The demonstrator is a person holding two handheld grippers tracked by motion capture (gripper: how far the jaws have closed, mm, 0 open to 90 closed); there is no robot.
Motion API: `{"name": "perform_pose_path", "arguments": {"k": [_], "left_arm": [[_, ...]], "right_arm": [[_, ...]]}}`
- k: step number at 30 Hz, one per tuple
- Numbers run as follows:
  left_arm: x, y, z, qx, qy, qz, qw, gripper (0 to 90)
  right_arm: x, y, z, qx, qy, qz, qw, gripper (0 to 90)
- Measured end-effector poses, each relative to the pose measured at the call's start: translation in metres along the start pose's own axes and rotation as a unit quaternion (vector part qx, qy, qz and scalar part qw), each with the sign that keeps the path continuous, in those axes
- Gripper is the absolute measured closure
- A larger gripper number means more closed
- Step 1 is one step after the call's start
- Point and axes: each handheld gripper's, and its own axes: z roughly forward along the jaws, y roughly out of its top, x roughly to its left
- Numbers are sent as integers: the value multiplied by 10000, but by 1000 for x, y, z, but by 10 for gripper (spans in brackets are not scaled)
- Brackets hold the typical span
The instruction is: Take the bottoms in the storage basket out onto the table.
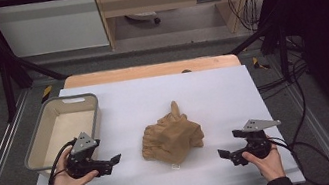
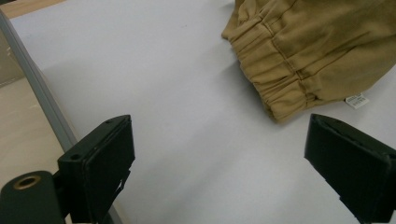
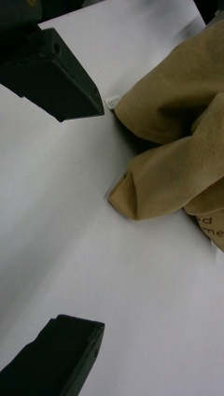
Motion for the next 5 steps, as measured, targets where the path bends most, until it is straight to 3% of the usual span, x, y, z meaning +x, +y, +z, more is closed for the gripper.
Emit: {"name": "perform_pose_path", "arguments": {"k": [5], "left_arm": [[1,-1,0,21,-4,-6,10000,81]], "right_arm": [[0,0,0,-7,5,12,10000,6]]}}
